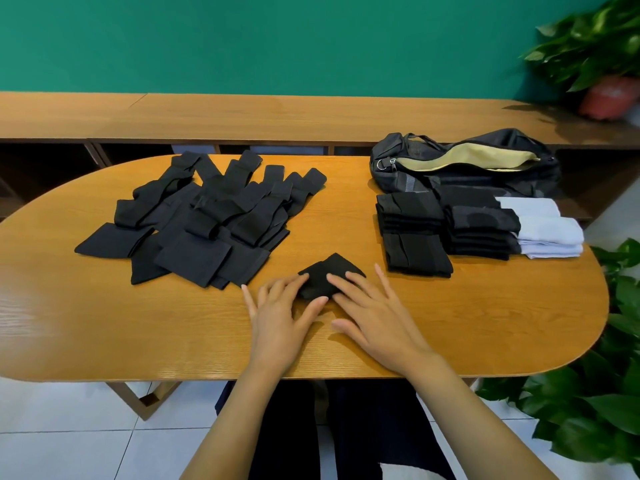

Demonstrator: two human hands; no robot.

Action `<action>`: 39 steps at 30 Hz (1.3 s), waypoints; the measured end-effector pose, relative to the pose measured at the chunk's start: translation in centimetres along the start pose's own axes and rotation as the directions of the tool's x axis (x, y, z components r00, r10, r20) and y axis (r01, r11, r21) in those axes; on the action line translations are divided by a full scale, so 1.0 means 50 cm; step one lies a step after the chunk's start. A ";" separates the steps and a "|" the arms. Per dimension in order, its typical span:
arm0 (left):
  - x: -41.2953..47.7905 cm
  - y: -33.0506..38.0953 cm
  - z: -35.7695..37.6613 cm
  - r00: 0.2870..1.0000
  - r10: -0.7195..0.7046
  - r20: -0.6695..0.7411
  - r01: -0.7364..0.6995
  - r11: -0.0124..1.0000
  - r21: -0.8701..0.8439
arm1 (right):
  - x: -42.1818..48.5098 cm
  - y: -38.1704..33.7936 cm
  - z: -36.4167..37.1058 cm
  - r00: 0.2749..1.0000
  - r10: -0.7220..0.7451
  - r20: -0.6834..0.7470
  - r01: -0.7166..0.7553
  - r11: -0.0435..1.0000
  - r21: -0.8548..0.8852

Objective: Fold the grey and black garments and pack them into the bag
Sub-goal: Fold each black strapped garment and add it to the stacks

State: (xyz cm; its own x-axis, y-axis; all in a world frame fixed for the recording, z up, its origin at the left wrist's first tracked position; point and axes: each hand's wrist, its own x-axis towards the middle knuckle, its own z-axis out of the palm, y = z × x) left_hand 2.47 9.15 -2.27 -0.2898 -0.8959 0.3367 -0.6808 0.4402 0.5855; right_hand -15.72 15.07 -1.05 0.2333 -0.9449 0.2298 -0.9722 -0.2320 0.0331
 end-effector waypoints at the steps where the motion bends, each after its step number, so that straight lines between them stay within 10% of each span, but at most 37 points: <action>1: 0.001 -0.002 0.002 1.000 -0.013 -0.001 0.013 1.000 -0.005 | 0.002 0.005 -0.005 0.999 0.043 -0.020 -0.044 0.999 -0.031; 11: 0.001 0.007 -0.005 0.991 -0.082 0.102 0.083 0.996 -0.014 | -0.042 0.120 -0.024 0.853 0.492 -0.172 -0.513 0.851 -0.113; 28: 0.008 -0.005 -0.015 0.995 -0.101 0.012 0.102 0.985 -0.142 | -0.004 0.079 -0.032 0.900 0.419 -0.122 -0.418 0.908 0.035; 34: 0.028 -0.087 -0.085 0.982 -0.010 -0.191 0.042 0.985 0.166 | 0.056 0.006 -0.017 0.955 0.293 -0.051 -0.291 0.956 0.041; 39: 0.033 -0.158 -0.123 0.976 -0.198 -0.091 0.218 0.891 0.398 | 0.112 -0.061 0.000 0.982 0.189 0.010 -0.189 0.976 0.112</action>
State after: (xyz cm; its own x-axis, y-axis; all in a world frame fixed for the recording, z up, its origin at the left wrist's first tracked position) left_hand 11.53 4.57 -1.81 -0.0865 -0.9562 0.2797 -0.9375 0.1731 0.3020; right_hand -11.46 10.51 0.15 0.0454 -0.9741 0.2217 -0.9900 -0.0735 -0.1201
